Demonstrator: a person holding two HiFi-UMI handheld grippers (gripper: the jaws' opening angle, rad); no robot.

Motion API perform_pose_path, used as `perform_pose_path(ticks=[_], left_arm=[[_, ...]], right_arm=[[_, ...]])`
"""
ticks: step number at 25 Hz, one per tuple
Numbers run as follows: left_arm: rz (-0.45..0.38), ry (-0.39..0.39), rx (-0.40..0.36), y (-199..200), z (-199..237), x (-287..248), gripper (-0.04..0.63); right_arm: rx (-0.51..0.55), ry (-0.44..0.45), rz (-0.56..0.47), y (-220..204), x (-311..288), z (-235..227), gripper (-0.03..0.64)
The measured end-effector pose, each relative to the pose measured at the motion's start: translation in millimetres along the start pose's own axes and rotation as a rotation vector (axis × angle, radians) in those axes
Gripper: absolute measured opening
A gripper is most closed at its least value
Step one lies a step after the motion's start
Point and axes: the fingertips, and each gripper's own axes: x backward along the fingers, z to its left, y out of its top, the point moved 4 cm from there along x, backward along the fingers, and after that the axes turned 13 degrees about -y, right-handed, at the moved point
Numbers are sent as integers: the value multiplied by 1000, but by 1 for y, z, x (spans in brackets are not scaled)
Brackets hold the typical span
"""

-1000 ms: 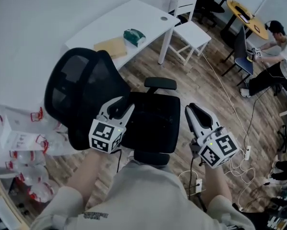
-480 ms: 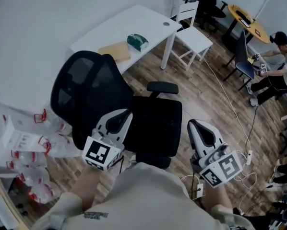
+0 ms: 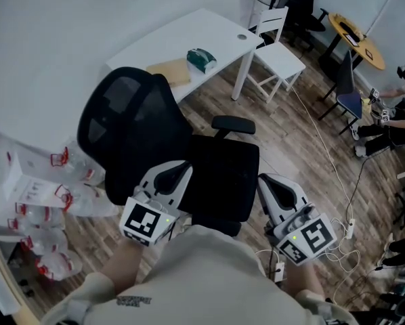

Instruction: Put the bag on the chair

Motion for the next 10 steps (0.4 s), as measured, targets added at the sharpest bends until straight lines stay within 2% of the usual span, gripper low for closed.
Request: perform_pose_path(ticks=[10], left_arm=[[-1, 27, 4, 8, 2, 6, 35]], right_arm=[[-6, 5, 5, 5, -2, -4, 21]])
